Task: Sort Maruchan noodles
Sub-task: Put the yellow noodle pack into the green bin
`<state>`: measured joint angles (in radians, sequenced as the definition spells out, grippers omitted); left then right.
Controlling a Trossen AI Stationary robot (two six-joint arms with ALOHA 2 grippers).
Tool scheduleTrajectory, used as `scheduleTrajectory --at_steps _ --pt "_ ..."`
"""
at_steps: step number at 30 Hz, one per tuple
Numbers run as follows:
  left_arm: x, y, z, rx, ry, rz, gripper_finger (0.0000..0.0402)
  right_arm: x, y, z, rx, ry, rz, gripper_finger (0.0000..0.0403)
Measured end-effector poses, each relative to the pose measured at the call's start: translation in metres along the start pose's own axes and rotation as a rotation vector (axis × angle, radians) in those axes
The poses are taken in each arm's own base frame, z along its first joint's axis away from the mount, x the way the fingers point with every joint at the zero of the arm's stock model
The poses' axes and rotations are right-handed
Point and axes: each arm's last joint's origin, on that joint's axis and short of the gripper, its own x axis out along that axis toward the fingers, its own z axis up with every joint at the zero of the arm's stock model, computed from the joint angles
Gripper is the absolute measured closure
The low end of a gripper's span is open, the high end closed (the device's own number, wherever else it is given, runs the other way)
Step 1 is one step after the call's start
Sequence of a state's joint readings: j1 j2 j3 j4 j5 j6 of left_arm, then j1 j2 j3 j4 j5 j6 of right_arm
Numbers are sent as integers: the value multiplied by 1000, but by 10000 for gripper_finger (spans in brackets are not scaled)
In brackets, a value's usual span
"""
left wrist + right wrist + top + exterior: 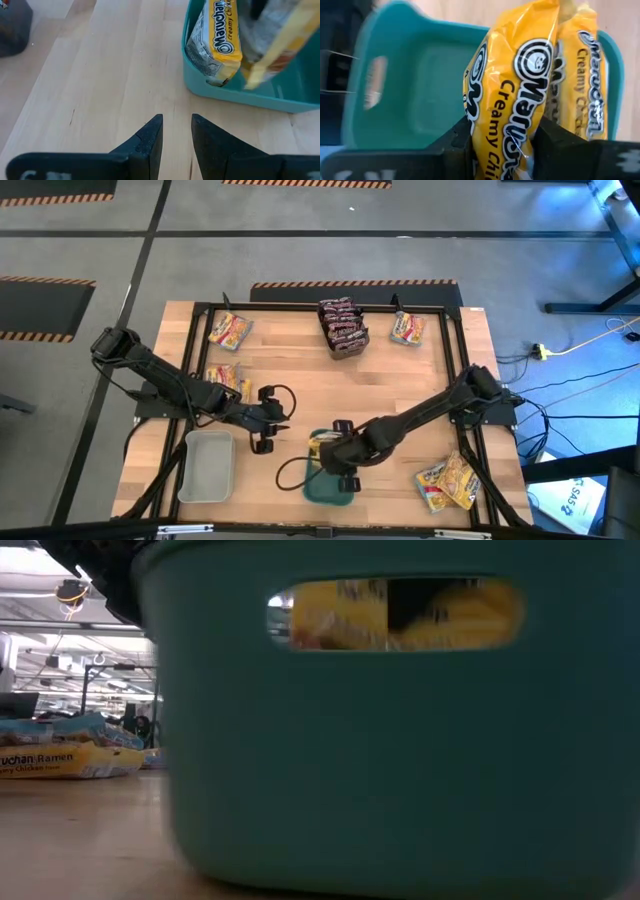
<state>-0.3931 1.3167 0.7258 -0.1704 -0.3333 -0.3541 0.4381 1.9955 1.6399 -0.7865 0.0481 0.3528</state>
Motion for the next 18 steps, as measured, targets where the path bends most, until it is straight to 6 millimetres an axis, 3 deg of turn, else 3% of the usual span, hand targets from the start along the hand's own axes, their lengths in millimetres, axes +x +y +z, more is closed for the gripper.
scheduleTrajectory --at_steps 7,12,18 --pt "0 0 0 6 -1 2 305 26 -6 -6 -89 78 -91 292" --pt "0 0 0 5 -5 4 305 32 -10 -8 -94 113 -101 286" --pt "0 0 1 5 -6 2 305 32 -10 -8 -95 112 -115 224"
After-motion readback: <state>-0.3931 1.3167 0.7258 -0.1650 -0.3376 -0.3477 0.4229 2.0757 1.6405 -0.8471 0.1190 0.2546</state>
